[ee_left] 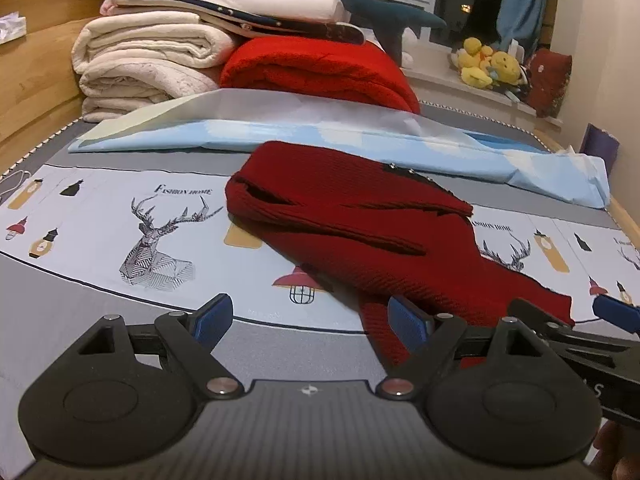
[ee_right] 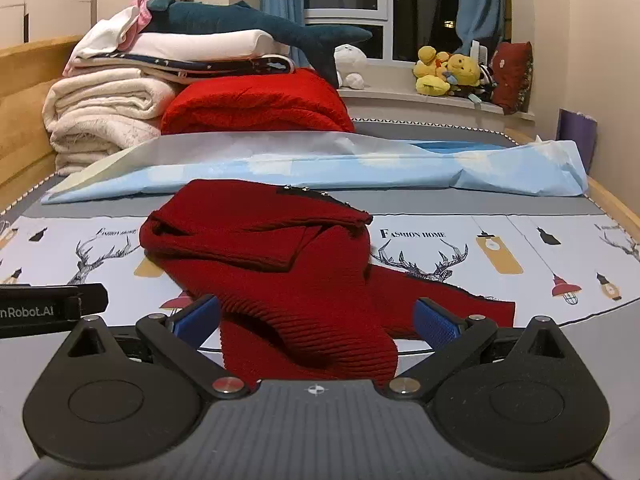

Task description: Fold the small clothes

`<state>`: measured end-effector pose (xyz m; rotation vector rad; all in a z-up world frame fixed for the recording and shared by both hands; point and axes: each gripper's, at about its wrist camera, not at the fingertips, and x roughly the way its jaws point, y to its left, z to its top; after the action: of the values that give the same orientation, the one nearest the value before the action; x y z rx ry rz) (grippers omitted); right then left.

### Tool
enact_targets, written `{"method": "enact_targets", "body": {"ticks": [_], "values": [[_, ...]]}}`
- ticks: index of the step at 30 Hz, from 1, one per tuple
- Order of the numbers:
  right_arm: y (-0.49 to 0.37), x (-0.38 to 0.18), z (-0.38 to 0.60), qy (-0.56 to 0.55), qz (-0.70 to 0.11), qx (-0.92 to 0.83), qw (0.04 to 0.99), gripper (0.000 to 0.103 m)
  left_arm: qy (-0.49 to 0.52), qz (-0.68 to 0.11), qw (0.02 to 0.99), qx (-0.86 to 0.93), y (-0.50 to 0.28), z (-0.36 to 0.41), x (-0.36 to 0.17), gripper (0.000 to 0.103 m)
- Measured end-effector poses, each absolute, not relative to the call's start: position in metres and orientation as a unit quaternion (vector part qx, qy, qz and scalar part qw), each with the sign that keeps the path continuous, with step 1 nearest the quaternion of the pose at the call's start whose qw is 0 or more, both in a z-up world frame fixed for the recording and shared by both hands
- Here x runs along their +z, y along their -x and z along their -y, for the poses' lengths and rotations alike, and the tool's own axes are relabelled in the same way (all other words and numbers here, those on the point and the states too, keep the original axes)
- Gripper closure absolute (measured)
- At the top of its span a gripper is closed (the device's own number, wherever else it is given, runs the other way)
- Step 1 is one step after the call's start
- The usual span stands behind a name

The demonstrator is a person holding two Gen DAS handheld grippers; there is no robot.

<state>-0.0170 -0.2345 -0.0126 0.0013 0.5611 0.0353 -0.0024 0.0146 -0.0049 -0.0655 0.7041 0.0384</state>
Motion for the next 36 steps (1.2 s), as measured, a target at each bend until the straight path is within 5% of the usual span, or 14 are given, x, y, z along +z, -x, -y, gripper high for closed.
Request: {"method": "enact_targets", "body": {"ticks": [36], "values": [[0.009,-0.012,0.243,-0.038,-0.310,0.005,0.950,0.004,0.019,-0.358,0.933,-0.013,-0.005,-0.003,-0.013,0.014]]}}
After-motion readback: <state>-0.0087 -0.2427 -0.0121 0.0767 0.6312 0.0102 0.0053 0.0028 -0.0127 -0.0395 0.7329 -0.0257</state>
